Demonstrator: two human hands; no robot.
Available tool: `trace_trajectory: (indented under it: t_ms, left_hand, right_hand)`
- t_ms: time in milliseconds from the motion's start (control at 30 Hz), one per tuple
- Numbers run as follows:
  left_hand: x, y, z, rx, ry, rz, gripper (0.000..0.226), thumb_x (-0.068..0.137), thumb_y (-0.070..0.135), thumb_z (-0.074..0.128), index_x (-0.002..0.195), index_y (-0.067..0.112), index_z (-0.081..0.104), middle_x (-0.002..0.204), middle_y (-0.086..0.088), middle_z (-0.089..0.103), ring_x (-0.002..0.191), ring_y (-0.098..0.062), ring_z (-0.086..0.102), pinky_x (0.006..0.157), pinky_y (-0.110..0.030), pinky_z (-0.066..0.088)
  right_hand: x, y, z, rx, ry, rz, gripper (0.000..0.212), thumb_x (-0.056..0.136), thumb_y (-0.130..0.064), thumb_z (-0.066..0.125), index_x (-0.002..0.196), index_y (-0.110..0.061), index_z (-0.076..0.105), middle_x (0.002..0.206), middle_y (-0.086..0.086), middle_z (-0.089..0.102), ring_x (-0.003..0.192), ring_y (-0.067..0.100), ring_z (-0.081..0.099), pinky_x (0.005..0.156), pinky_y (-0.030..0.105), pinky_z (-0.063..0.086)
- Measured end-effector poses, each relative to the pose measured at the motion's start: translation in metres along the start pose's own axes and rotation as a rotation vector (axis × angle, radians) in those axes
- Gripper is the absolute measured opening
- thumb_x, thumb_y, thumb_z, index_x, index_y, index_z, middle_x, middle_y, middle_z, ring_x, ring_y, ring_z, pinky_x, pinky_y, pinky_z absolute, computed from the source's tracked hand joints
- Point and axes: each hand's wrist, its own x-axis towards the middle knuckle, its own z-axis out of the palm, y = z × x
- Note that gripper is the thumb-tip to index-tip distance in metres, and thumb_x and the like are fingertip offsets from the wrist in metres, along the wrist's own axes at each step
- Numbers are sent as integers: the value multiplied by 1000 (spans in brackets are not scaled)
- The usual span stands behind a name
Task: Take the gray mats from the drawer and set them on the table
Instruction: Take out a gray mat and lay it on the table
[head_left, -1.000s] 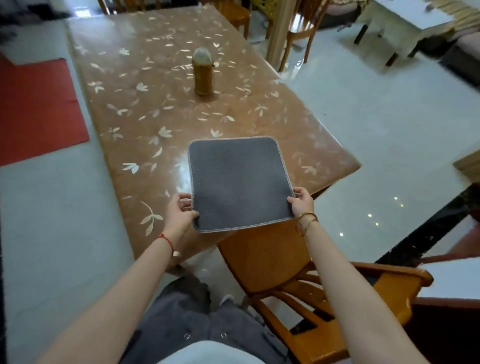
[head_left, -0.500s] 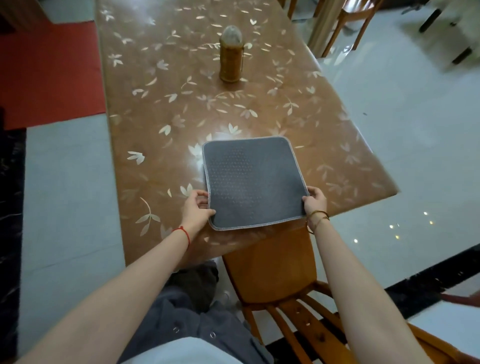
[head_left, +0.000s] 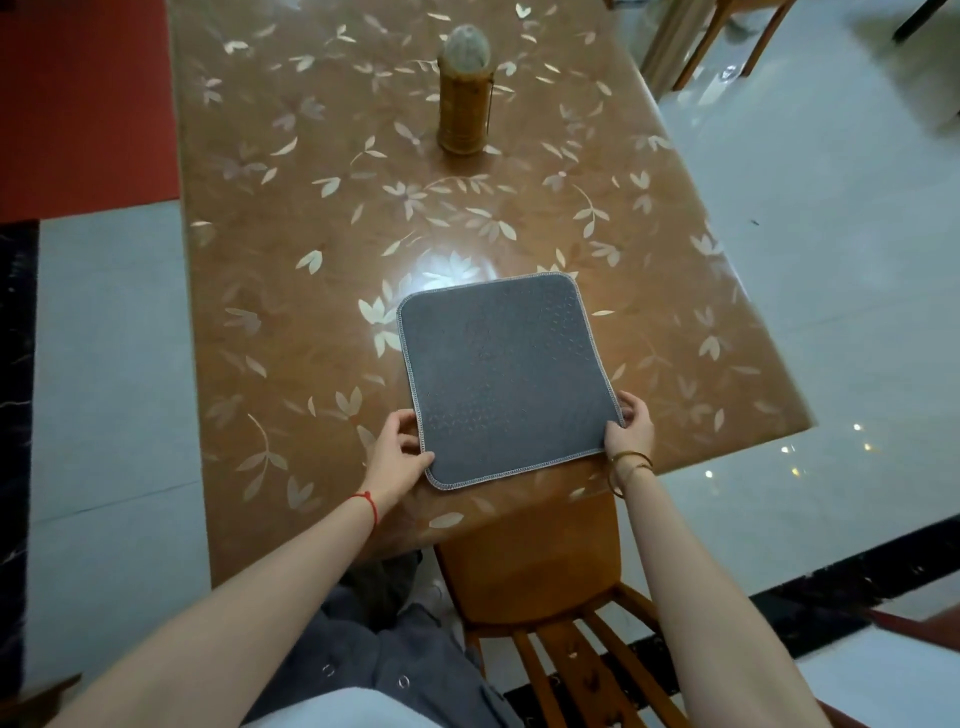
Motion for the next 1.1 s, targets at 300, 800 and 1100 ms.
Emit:
trace_trajectory:
  t_ms: [300,800,1100]
  left_hand:
    - [1,4,0,86,-55,-32,98,84,-3,70,156,36,17,104,-4,63,84,-25,73,74,-35,63]
    - [34,42,-26,627,197,286,66,88,29,62,148,18,38,121,-8,55,114,-27,53,91,-42,49]
    - [118,102,-14,832,71,417,68,99,26,46,158,13,14,166,-10,12,154,-31,6,125,-44,6]
  right_hand:
    - [-4,8,-1,-84,-10,-43,51,84,9,47,123,-23,56,119,11,55,108,28,56,91,44,54]
    - [20,-49,23,-312,-42,-376,41,91,-15,49,131,-16,54,143,6,46,137,24,33,117,40,22]
    - [52,-122,79,-534,-384,-535,51,100,-25,34,151,-25,27,161,-4,16,150,24,1,120,50,0]
